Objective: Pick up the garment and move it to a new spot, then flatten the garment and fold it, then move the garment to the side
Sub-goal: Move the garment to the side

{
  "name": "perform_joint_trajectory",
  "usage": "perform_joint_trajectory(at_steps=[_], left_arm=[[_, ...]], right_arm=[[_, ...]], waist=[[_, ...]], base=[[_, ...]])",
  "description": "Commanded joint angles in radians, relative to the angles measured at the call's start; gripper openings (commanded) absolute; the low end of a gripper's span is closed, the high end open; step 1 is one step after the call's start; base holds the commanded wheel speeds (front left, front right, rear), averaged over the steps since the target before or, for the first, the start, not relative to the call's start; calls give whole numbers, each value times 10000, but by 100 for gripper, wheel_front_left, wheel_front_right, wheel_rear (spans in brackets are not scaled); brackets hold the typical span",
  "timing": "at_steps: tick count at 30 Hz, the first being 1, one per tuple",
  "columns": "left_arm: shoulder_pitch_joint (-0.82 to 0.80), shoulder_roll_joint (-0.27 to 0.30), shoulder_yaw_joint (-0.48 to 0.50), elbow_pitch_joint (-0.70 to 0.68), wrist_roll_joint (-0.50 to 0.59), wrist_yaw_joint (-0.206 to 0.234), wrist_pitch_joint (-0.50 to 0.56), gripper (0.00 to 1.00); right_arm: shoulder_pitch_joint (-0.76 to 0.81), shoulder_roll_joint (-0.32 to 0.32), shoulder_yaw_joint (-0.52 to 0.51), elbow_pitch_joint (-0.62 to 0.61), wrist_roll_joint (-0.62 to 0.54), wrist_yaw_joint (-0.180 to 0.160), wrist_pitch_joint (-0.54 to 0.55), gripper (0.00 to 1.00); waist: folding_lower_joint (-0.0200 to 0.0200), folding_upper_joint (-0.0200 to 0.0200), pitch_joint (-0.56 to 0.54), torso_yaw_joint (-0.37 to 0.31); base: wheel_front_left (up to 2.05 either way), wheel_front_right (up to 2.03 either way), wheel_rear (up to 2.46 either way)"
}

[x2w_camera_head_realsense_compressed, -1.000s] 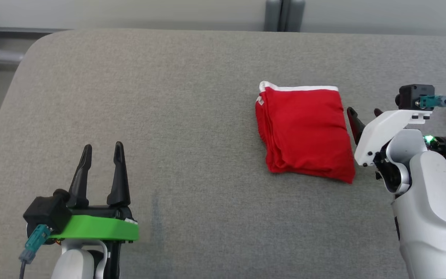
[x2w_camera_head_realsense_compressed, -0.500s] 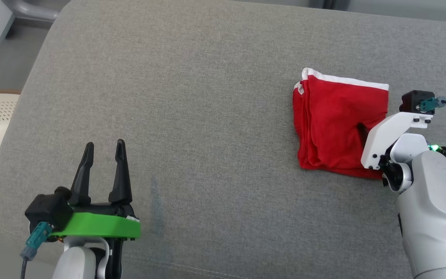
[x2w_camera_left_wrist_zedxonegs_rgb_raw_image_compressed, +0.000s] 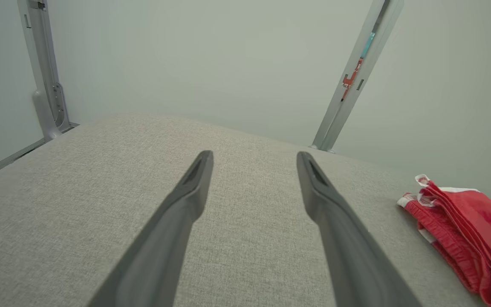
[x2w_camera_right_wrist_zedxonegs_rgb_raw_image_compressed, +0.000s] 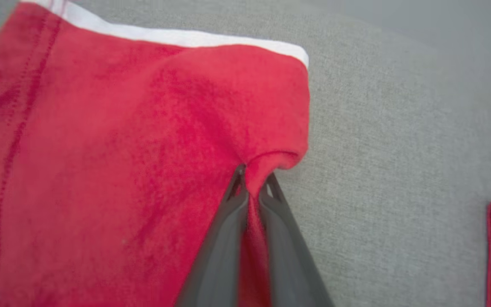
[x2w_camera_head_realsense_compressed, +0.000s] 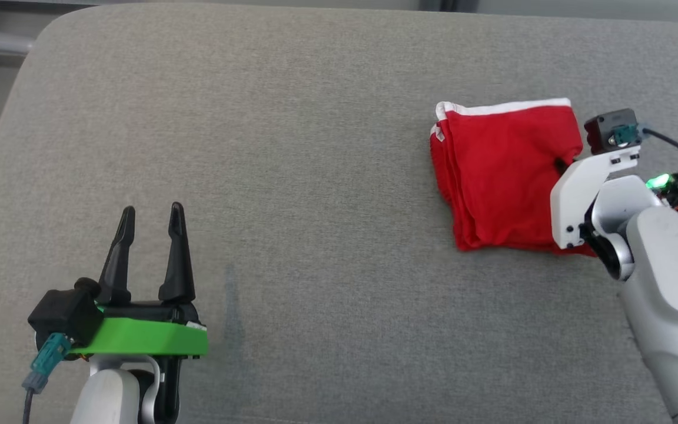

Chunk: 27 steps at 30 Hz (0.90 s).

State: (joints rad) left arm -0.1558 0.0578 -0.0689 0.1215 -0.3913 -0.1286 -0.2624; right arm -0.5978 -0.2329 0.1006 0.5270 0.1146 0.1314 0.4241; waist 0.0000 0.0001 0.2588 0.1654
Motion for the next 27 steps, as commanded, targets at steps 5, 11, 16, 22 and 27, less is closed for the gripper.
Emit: perform_joint_trajectory(at_steps=[5, 11, 16, 22, 27], left_arm=[[-319, 173, -88, -186, 66, -30, -27, 100], [-554, 374, -231, -203, 59, -30, -27, 100], [-717, 549, -314, -230, 57, -30, -27, 100], [-872, 766, -360, -311, 21, -30, -27, 100], [-969, 952, -330, -435, 29, -30, -28, 100]], right_arm=[[-247, -1605, 971, -1318, 863, -16, 569, 0], [-239, -3027, 1046, -2333, 1319, -16, 1207, 0], [-328, -3941, 951, -2639, 1181, -16, 1198, 0], [-379, -4675, 578, -2242, 1171, -16, 975, 0], [-267, -4963, 177, -1751, 876, -16, 701, 0]], waist=[[0, -1, 121, -1185], [0, -1, 363, -1978], [0, -1, 611, -2360], [0, -1, 883, -2477], [0, -1, 1248, -2448]], base=[[0, 0, 0], [0, 0, 0], [0, 0, 0], [0, 0, 0], [0, 0, 0]])
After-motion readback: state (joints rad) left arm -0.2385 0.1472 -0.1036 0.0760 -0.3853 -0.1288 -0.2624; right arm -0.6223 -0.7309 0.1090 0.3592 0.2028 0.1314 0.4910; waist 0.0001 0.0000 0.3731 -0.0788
